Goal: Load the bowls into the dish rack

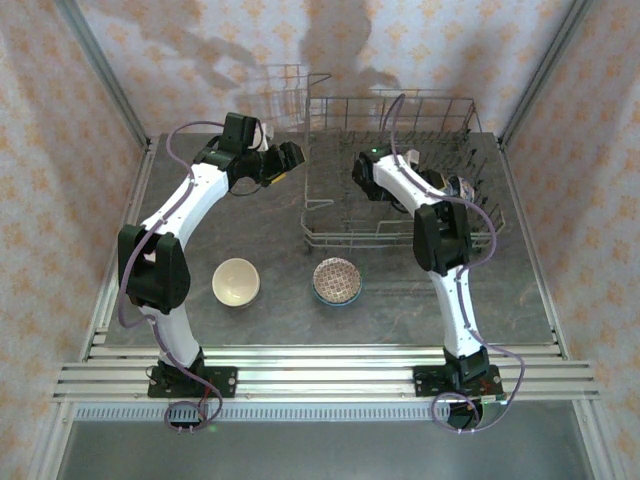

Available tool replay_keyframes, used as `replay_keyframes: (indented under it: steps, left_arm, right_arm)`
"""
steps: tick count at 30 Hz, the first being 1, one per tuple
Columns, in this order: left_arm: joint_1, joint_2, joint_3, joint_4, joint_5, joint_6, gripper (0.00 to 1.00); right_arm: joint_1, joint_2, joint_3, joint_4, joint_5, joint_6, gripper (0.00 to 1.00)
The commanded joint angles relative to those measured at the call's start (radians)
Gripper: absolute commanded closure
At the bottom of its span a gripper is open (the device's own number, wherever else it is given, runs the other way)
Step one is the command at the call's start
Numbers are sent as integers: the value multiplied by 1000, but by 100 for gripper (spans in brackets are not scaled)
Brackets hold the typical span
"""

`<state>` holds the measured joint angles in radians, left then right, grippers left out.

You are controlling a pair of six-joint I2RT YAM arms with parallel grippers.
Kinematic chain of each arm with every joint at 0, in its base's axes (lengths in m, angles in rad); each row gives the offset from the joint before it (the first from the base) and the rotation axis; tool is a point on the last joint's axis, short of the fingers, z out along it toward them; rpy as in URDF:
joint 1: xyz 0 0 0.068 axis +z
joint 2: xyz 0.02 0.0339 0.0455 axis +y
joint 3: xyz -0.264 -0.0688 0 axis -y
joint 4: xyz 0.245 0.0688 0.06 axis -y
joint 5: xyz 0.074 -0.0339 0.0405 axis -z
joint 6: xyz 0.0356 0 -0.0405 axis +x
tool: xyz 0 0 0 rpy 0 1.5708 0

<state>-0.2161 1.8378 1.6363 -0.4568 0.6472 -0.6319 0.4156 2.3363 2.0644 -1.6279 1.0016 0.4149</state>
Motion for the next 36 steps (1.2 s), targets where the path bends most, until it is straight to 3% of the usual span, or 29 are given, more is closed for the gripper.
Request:
replay_keyframes:
  steps: [1, 13, 20, 24, 36]
  left_arm:
    - [-11, 6, -16, 8, 8, -3, 26]
    - [-11, 3, -22, 10, 8, -2, 26]
    - [-13, 2, -16, -3, -6, 11, 26]
    - [-12, -6, -5, -21, -28, 30, 26]
    - [-26, -116, -39, -131, -210, 58, 26]
  right_arm:
    - [0, 6, 36, -150, -16, 42, 62]
    - [-32, 7, 108, -145, -76, 51, 58]
    - [-30, -73, 183, -42, -117, -88, 33]
    - [-30, -155, 170, 72, -214, -195, 22]
    - [-34, -374, -4, 335, -485, -409, 15]
